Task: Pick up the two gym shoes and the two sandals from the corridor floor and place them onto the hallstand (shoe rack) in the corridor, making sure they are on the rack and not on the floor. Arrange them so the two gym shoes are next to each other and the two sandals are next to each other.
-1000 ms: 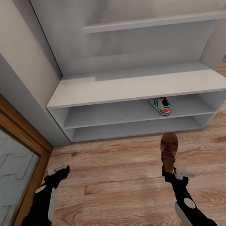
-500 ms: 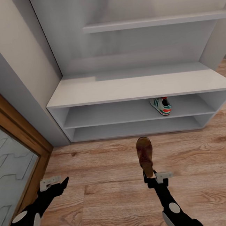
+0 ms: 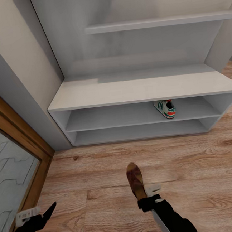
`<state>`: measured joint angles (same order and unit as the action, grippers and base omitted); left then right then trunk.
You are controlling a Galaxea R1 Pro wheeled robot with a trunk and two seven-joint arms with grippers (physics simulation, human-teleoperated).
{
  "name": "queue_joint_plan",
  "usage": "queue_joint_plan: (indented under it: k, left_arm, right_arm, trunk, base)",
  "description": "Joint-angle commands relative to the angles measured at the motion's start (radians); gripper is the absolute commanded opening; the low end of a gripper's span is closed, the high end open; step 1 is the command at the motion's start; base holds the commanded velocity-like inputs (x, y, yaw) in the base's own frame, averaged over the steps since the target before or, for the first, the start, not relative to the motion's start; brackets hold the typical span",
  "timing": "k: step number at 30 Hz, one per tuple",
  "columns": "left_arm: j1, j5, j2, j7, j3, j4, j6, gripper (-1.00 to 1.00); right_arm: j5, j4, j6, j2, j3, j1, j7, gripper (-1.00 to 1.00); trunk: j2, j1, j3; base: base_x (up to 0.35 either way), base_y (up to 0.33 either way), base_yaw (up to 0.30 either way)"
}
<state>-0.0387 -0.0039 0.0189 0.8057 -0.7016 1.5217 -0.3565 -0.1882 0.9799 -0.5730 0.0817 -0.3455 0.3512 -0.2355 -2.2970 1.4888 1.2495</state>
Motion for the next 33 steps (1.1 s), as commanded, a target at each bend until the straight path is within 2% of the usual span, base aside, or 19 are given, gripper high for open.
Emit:
queue_joint_plan:
  k: [1,12,15,19,21,22,23,25,27,33]
  left_arm:
    - [0.000,0.000,0.000,0.003,-0.004,0.000,0.000,1.00]
    - [0.000,0.001,0.002,0.009,-0.005,0.001,0.001,1.00]
    - [0.000,0.000,0.002,0.009,-0.002,0.001,0.001,1.00]
    - [0.000,0.000,0.001,0.011,-0.001,0.001,0.001,1.00]
    - [0.000,0.002,0.001,0.012,-0.003,0.001,0.001,1.00]
    - [0.000,0.003,0.000,0.013,-0.003,0.001,0.001,1.00]
    - [0.000,0.005,0.000,0.013,-0.005,0.000,0.001,1.00]
    - [0.000,0.006,0.000,0.013,-0.005,0.000,0.001,1.00]
    - [0.000,0.007,0.000,0.013,-0.005,0.000,0.001,1.00]
    - [0.000,0.007,-0.001,0.012,-0.005,0.000,0.001,1.00]
  right_arm:
    - [0.000,0.003,-0.028,0.005,0.000,0.000,0.000,-1.00]
    - [-0.023,0.014,-0.203,0.021,0.001,0.009,0.001,-1.00]
    - [-0.038,0.063,-0.262,0.026,0.001,0.054,0.001,-1.00]
    - [-0.103,0.122,-0.303,0.028,0.002,0.139,0.000,-1.00]
    - [-0.162,0.133,-0.310,0.028,0.002,0.189,0.000,-1.00]
    - [-0.177,0.135,-0.311,0.027,0.003,0.198,0.000,-1.00]
    - [-0.218,0.142,-0.315,0.026,0.006,0.215,-0.001,-1.00]
    - [-0.244,0.151,-0.318,0.024,0.009,0.224,-0.001,-1.00]
    - [-0.261,0.167,-0.320,0.022,0.011,0.229,-0.001,-1.00]
    - [-0.272,0.217,-0.321,0.021,0.012,0.233,0.002,-1.00]
  trunk:
    - [0.000,0.000,0.000]
    - [0.000,0.000,0.000]
    - [0.000,0.000,0.000]
    - [0.000,0.000,0.000]
    - [0.000,0.000,0.000]
    - [0.000,0.000,0.000]
    - [0.000,0.000,0.000]
    - [0.000,0.000,0.000]
    - [0.000,0.000,0.000]
    - [0.000,0.000,0.000]
  base:
    - [0.000,0.000,0.000]
    - [0.000,0.000,0.000]
    - [0.000,0.000,0.000]
    - [0.000,0.000,0.000]
    - [0.000,0.000,0.000]
    - [0.000,0.000,0.000]
    - [0.000,0.000,0.000]
    - [0.000,0.000,0.000]
    - [0.000,0.000,0.000]
    - [0.000,0.061,0.000]
